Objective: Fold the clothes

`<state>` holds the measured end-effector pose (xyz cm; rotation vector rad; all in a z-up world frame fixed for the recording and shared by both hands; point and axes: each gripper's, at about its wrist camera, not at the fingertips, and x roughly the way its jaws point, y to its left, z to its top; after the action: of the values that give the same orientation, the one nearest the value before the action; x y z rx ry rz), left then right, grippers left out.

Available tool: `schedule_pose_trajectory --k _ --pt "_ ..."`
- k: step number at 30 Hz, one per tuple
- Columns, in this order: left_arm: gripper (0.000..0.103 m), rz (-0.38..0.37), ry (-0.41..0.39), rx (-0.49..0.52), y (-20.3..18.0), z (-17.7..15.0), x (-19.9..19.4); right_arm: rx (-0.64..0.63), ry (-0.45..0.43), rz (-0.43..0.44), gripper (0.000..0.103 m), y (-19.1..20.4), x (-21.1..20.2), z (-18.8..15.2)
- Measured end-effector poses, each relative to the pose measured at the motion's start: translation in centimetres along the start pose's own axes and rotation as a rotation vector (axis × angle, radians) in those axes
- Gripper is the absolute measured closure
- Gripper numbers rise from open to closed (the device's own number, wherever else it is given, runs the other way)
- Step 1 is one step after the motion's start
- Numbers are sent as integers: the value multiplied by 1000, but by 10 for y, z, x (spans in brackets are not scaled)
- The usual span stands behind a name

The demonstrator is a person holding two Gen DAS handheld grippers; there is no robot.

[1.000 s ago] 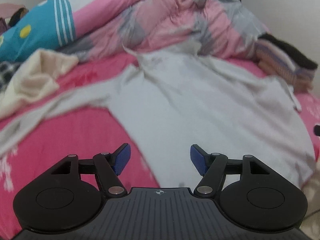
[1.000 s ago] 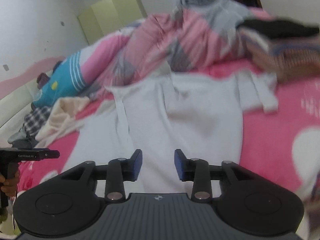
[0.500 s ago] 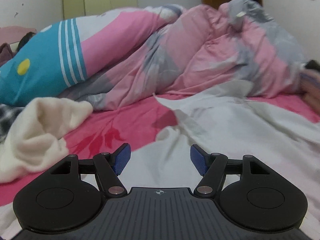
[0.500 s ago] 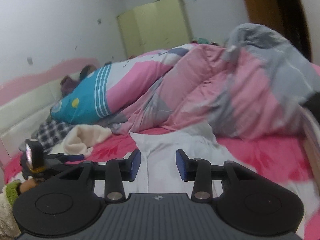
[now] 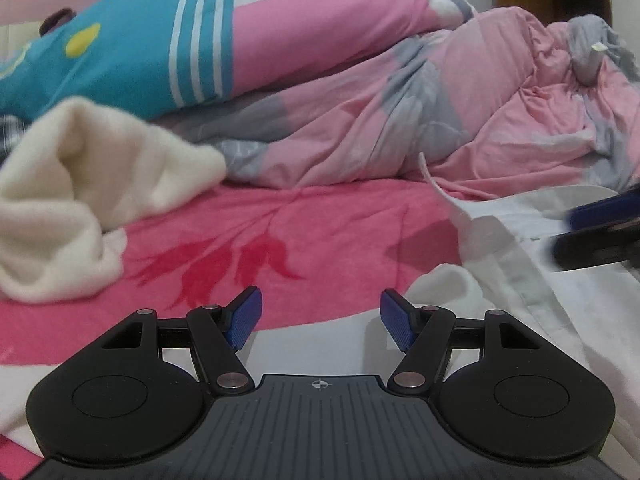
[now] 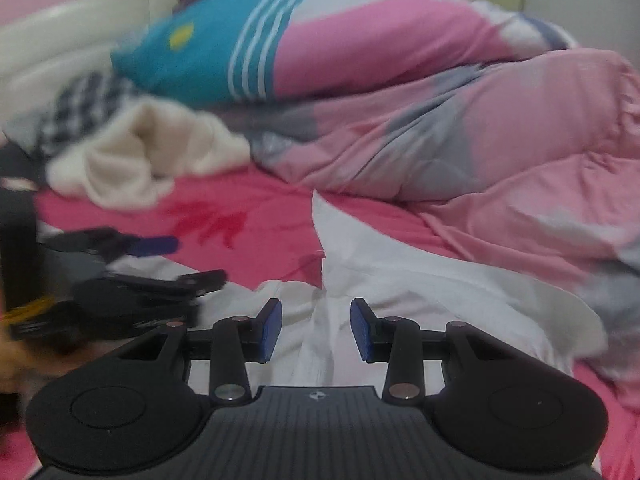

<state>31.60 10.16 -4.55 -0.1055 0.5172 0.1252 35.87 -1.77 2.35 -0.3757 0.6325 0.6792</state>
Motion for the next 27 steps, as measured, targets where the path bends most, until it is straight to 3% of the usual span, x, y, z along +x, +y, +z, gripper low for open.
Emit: schedule_pose_trajectory --k 4,5,6,7,13,20,23,27 --pt "37 -21 12 -23 3 -1 7 -33 10 -48 66 4 43 1" --pt "37 -24 19 -25 4 -2 9 -25 15 -63 71 2 50 0" --pt "37 -21 24 -30 4 -3 10 -10 17 -68 92 -2 54 -1" --pt "37 -19 29 -36 5 -3 11 11 17 -67 101 -7 57 -2" --pt "37 -8 23 -84 13 -2 9 346 -161 -51 101 -66 19 -25" --pt "37 12 31 -125 21 -1 11 685 -163 -62 101 -123 21 -83" --pt "37 15 41 -136 23 -1 13 746 -165 -43 101 -132 33 -96" --pt "37 23 40 -146 24 -2 13 714 -154 -13 99 -134 52 -95"
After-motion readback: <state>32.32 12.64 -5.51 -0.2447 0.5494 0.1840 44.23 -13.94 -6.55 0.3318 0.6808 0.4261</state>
